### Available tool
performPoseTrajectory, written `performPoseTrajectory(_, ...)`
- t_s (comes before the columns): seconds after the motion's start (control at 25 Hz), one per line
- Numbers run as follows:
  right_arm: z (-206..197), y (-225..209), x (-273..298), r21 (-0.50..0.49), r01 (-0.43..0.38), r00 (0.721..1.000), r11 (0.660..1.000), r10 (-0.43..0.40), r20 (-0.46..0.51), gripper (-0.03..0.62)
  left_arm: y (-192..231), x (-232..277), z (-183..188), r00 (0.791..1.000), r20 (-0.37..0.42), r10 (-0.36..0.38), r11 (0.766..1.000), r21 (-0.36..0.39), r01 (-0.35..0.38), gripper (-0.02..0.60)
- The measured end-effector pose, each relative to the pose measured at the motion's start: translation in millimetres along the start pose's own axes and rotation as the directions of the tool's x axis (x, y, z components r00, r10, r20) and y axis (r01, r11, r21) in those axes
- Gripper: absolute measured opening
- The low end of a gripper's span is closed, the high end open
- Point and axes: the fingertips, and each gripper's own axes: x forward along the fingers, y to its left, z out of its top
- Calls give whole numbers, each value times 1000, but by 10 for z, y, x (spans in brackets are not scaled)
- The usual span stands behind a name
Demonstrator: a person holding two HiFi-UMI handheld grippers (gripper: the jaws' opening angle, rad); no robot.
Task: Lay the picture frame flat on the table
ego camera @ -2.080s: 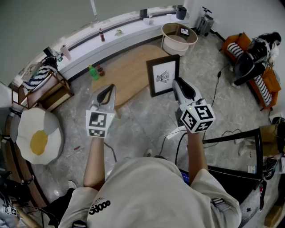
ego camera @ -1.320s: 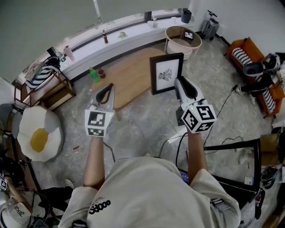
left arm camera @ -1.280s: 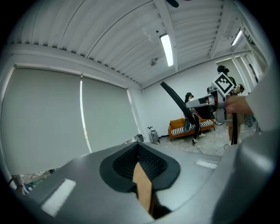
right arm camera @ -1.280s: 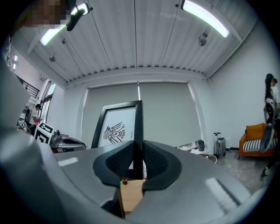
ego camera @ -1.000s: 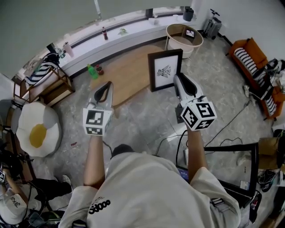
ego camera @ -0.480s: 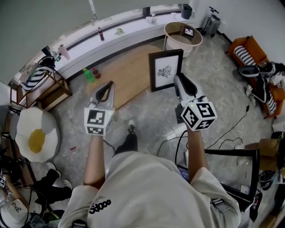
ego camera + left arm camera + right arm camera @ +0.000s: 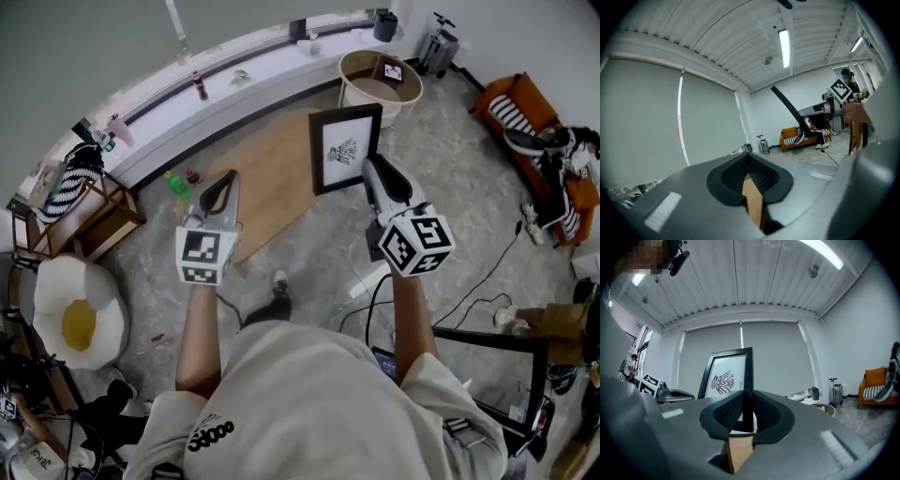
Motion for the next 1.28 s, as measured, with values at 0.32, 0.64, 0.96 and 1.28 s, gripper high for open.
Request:
performPoseTrajectory(0.32, 31, -241, 571, -3, 22, 1000, 1000, -22, -12, 67, 344, 624, -18, 1000, 4, -30, 1000, -2, 30, 11)
performPoseTrajectory(0.64, 62, -476, 1396, -4, 74, 996, 997, -74, -40, 67, 881, 1456, -99, 996, 9, -92, 995, -26, 92, 11)
performPoseTrajectory(0.96, -40, -748, 1836, -4, 124, 991, 992, -124, -56, 67, 1066, 2037, -262, 989, 3, -150, 988, -41, 150, 11)
performPoseTrajectory(1.28, -148, -972, 2053, 3, 161, 984, 987, -160, -82, 67, 1103, 2449, -334, 981, 2, -196, 979, -55, 196, 11)
